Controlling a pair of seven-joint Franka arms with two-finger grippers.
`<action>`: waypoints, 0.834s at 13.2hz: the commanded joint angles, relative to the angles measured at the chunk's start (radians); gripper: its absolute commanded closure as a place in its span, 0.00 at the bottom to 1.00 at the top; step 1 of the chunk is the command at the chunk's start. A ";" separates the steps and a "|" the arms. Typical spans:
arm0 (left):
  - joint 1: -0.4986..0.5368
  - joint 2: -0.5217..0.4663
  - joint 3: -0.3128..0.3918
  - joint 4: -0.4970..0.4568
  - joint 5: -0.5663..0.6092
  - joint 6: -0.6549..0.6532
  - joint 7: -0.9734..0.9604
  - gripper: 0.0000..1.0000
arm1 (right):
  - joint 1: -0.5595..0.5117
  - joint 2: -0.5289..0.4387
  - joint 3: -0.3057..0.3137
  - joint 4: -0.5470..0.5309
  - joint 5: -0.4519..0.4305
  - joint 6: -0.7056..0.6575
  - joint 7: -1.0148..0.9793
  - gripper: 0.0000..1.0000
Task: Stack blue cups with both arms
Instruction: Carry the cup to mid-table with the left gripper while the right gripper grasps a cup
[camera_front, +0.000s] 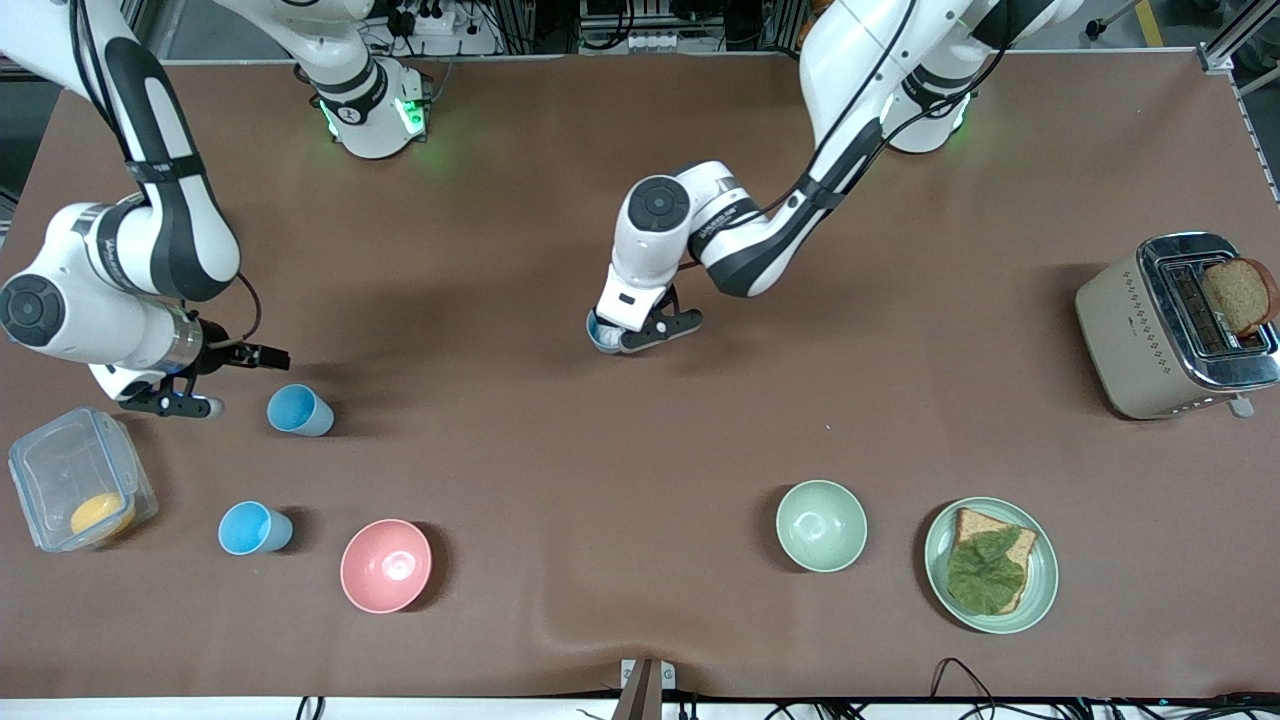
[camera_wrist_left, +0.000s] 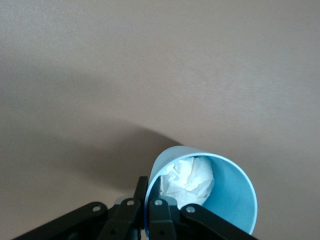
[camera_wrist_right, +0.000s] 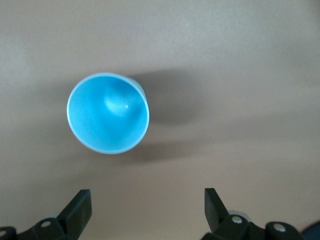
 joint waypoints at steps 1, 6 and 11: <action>-0.031 0.033 0.010 0.022 0.092 0.011 -0.080 1.00 | -0.021 0.075 0.013 0.080 -0.006 0.002 -0.007 0.00; -0.031 -0.017 0.005 0.022 0.094 0.005 -0.134 0.00 | -0.021 0.138 0.013 0.102 -0.004 0.103 -0.007 0.00; 0.018 -0.287 0.007 0.022 0.091 -0.166 -0.203 0.00 | -0.023 0.208 0.013 0.099 -0.004 0.117 -0.007 0.00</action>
